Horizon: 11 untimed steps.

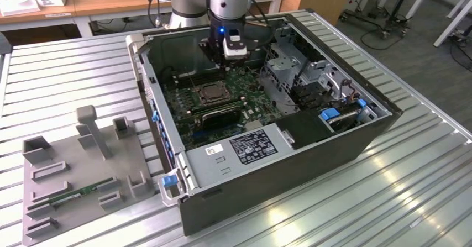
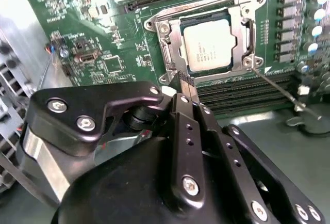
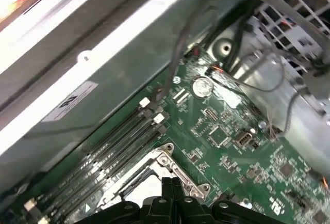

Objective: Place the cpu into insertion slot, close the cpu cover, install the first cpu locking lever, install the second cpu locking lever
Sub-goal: 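Close the cpu cover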

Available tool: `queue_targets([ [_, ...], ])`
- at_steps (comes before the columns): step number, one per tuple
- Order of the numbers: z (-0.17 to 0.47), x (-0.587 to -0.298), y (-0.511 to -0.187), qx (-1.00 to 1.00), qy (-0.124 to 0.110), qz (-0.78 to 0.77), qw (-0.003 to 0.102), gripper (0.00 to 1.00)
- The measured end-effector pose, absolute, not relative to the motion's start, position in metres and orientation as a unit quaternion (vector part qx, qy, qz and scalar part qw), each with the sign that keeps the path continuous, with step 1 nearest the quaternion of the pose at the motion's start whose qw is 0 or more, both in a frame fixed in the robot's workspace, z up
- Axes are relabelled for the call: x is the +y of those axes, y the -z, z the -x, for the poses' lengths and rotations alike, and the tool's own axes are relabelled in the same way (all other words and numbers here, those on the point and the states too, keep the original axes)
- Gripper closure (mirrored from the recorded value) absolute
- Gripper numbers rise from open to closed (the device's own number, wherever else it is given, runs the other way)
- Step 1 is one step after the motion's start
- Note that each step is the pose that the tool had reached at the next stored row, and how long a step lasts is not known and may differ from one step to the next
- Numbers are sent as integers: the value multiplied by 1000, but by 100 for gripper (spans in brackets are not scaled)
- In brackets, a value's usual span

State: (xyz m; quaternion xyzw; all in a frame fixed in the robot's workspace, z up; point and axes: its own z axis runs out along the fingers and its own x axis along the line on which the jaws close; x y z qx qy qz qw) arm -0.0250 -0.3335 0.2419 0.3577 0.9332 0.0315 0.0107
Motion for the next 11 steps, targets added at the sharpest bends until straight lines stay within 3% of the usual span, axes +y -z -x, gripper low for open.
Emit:
queue_targets([
  [11,25,-334,-242,964,-32,-263,8,89],
])
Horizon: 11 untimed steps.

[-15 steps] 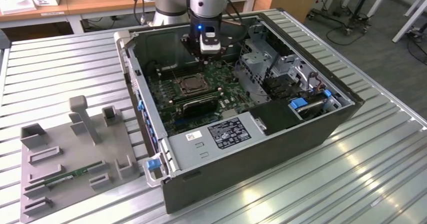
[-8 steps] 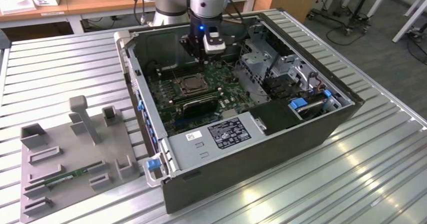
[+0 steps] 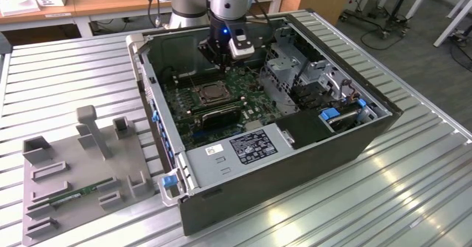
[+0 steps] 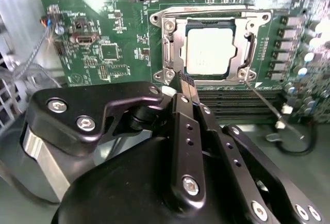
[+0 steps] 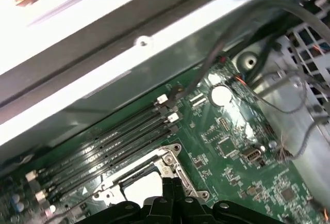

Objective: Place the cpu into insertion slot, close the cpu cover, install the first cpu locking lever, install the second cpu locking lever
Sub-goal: 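Close the cpu cover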

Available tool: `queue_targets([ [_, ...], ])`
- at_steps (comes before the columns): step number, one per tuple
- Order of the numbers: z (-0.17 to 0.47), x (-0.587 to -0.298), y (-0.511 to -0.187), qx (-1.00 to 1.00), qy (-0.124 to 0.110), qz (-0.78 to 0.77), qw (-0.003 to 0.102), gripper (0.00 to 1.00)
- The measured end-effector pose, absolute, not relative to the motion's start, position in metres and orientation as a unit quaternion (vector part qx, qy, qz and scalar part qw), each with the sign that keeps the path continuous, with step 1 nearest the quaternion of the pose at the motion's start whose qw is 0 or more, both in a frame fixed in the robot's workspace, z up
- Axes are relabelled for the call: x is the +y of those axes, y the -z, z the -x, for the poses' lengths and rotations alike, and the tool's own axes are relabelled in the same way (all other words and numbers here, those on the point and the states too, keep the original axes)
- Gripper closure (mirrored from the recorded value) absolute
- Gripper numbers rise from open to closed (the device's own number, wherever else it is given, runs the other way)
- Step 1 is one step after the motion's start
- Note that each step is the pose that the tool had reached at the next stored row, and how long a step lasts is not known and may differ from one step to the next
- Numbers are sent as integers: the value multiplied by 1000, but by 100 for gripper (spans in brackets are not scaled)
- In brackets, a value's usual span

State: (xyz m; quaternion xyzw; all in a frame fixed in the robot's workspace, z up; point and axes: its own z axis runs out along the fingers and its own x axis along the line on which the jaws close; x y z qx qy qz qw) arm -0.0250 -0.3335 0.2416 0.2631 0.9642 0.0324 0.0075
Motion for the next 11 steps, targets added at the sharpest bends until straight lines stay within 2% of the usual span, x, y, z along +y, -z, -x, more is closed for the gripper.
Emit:
queue_targets([
  [11,25,-334,-241,986,-33,-165,4,89],
])
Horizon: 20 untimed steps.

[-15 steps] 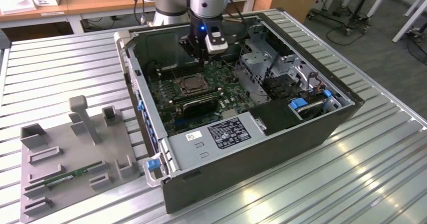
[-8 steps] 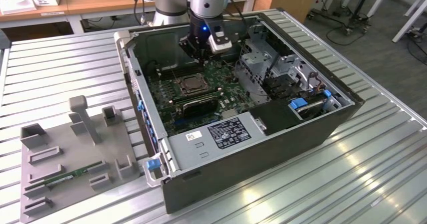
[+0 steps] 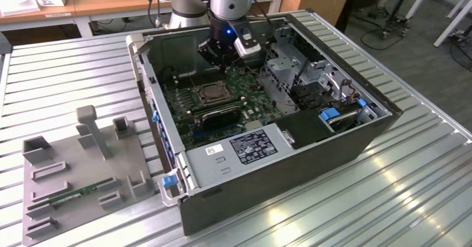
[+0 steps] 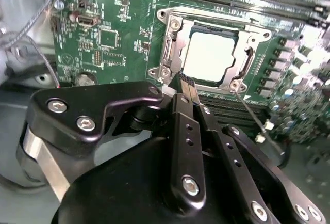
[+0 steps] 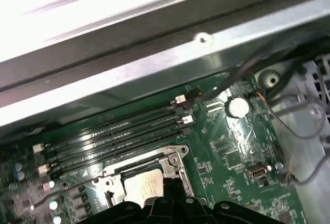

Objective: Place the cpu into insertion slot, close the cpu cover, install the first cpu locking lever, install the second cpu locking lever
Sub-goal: 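Close the cpu cover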

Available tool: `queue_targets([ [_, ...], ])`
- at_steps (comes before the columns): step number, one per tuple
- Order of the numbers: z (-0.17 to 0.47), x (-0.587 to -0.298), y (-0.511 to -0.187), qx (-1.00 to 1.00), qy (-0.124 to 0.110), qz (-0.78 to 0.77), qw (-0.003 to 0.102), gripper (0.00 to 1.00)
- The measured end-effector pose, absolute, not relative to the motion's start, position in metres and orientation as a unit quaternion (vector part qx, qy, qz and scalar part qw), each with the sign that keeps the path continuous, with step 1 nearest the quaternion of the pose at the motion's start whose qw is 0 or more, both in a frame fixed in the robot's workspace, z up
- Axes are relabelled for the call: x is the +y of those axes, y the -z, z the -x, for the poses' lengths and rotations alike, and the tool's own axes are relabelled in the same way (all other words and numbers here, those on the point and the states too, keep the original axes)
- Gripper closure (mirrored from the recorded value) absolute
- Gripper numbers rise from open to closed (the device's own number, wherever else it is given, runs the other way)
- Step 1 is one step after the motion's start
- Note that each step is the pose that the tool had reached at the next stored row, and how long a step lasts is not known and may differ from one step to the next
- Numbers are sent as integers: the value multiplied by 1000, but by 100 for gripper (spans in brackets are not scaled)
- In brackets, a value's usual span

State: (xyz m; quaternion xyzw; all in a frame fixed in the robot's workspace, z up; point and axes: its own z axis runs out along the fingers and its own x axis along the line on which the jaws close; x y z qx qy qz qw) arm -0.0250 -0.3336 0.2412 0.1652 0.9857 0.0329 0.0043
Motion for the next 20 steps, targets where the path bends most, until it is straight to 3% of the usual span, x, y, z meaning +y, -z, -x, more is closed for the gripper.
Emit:
queue_targets([
  [20,25,-334,-241,998,-33,-56,1,89],
])
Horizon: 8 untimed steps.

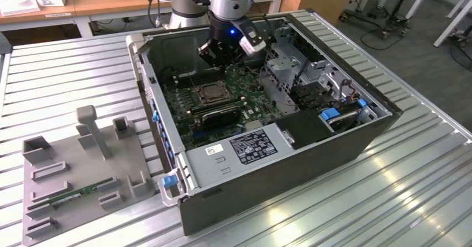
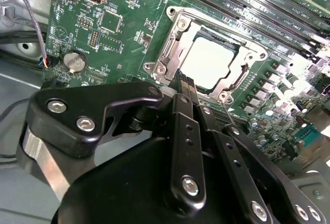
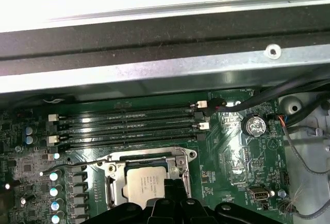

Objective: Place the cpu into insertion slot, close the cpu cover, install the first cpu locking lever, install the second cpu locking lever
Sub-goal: 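Close the cpu cover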

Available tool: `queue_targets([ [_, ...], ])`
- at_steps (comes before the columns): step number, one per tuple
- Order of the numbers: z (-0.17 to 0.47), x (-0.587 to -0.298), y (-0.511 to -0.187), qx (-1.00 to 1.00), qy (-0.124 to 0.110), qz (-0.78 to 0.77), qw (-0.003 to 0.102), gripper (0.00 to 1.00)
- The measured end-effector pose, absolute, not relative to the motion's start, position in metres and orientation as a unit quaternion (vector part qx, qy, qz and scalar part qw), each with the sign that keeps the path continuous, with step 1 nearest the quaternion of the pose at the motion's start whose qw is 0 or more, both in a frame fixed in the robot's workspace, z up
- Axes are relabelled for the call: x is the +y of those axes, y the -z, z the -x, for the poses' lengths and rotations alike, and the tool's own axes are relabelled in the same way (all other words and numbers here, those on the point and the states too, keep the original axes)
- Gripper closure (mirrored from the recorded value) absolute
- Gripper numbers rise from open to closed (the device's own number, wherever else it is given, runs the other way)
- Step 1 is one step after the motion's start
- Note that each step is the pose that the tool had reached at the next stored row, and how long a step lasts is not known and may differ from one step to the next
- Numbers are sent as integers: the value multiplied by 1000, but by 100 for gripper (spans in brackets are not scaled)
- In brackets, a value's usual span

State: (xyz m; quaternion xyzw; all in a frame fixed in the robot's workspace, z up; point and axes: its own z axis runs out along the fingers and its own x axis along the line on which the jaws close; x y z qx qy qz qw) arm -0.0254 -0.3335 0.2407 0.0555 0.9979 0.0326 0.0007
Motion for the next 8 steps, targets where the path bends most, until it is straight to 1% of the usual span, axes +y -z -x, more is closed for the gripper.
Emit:
queue_targets([
  [8,31,-339,-240,999,-33,-41,0,89],
])
